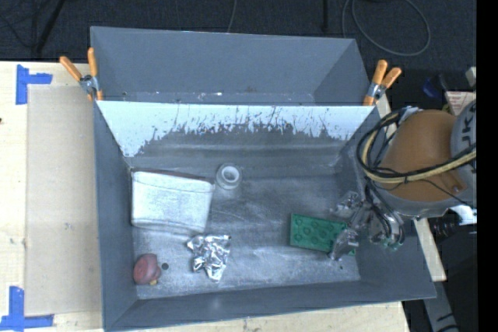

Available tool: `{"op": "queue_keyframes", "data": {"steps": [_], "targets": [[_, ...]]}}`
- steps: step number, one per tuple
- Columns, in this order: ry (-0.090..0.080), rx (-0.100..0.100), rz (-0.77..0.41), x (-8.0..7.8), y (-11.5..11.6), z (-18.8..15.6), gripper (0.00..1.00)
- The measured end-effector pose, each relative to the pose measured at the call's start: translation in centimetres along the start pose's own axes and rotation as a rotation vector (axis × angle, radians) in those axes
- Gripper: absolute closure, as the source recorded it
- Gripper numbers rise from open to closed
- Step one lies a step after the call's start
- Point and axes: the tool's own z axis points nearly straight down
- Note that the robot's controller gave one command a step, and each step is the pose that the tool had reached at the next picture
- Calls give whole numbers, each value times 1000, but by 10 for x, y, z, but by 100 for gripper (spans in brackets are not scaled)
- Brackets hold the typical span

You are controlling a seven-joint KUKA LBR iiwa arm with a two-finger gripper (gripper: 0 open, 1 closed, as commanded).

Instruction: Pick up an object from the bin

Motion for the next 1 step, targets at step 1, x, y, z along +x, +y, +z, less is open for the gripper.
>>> {"op": "queue_keyframes", "data": {"steps": [1], "targets": [[0,0,-3,-1,0,-36,100]]}}
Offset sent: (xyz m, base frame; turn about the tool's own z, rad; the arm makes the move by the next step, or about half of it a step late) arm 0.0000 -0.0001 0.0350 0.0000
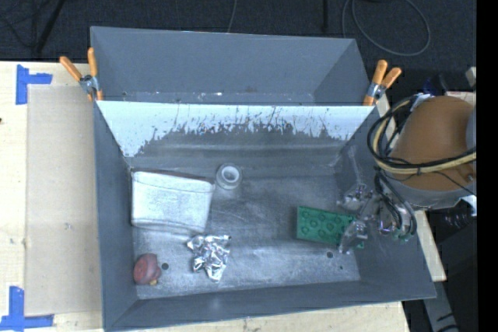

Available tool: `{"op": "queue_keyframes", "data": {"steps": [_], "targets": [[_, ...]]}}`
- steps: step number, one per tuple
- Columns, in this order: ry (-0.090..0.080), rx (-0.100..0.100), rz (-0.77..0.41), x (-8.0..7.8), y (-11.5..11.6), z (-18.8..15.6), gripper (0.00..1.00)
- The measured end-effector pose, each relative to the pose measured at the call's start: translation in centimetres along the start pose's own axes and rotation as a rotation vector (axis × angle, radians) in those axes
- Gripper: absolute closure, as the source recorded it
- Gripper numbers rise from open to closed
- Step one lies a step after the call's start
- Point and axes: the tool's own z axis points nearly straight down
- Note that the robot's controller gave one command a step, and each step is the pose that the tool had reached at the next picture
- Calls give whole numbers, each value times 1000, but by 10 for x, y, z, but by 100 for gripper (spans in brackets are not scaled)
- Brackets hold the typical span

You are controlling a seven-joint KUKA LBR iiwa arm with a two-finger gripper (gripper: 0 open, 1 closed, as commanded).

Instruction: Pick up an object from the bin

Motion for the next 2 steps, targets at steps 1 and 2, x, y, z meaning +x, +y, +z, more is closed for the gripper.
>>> {"op": "queue_keyframes", "data": {"steps": [1,2], "targets": [[0,0,-3,0,0,-31,100],[0,0,-6,-1,-1,-49,100]]}}
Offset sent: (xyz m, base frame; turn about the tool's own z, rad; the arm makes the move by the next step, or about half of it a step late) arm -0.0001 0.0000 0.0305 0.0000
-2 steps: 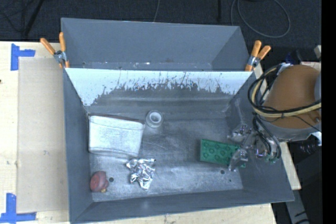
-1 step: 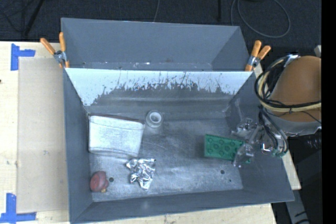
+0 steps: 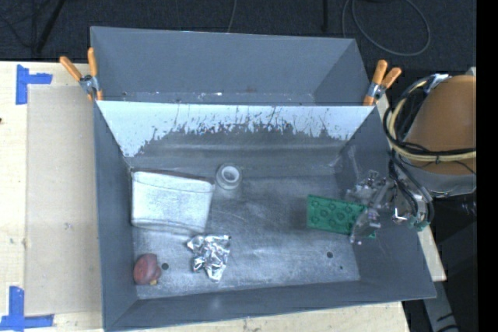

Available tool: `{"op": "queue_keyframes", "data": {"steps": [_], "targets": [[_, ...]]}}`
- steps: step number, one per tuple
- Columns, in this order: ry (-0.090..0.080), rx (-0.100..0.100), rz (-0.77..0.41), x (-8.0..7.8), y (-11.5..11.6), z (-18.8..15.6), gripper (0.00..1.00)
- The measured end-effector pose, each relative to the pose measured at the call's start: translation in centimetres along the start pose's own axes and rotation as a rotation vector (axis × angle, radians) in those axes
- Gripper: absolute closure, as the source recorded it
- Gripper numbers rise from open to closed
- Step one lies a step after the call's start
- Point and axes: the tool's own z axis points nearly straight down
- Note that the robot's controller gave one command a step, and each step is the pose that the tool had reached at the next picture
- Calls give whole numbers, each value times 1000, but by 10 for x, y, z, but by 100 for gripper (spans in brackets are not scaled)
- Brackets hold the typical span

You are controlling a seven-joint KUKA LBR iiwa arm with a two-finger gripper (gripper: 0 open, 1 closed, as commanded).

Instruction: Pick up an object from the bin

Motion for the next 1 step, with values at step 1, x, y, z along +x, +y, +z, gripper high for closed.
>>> {"op": "queue_keyframes", "data": {"steps": [1], "targets": [[1,0,-2,-1,0,-9,100]]}}
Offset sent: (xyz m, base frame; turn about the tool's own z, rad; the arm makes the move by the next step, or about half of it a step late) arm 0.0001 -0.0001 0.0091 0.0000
